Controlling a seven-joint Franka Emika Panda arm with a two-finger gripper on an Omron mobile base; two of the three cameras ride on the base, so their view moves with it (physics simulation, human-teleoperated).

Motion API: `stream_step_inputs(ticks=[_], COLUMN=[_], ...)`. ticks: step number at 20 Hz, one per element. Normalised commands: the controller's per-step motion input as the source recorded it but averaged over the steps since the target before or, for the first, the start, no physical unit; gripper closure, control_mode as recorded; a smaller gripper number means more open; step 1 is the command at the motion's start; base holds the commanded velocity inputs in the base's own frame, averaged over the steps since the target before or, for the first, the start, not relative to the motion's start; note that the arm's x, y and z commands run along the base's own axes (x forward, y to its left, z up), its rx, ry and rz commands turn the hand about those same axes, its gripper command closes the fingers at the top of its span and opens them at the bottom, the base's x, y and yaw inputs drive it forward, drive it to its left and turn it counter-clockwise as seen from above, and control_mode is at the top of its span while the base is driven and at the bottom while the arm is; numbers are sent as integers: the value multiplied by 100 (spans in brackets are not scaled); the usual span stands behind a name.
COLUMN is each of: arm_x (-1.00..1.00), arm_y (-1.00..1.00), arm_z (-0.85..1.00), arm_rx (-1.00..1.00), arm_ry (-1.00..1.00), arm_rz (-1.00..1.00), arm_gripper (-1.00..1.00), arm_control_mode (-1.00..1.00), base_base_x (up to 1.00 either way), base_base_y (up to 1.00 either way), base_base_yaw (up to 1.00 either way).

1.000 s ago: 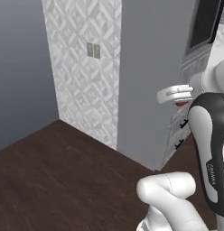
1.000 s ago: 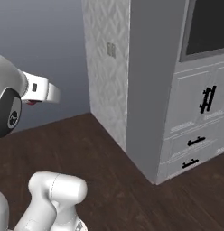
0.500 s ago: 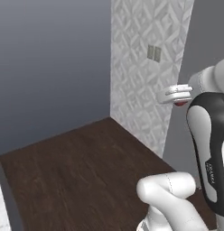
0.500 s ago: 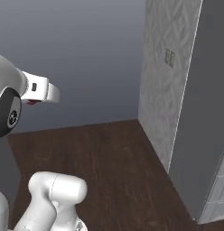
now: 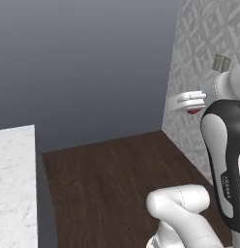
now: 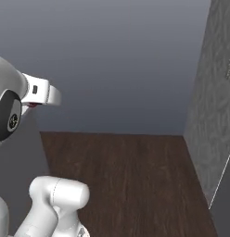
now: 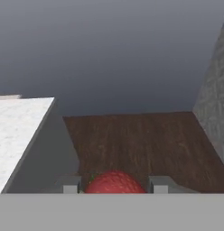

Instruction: Take the strawberry from the fridge and place it on top of the pancake, located on the dining counter.

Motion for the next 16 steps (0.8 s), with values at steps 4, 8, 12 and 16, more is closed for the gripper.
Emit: stream_step_inputs(ticks=[4, 8, 12, 16], arm_x=[0, 0, 0, 0], arm_y=[0, 0, 0, 0], arm_z=[0, 0, 0, 0], arm_rx=[0, 0, 0, 0], arm_ry=[0, 0, 0, 0], arm_rz=[0, 0, 0, 0], arm_gripper=[100, 100, 100, 100], arm_control_mode=[100, 100, 100, 100], base_base_x=[40, 34, 70, 100], base_base_y=[-46, -88, -91, -48], base_base_yaw=[40, 25, 16, 25])
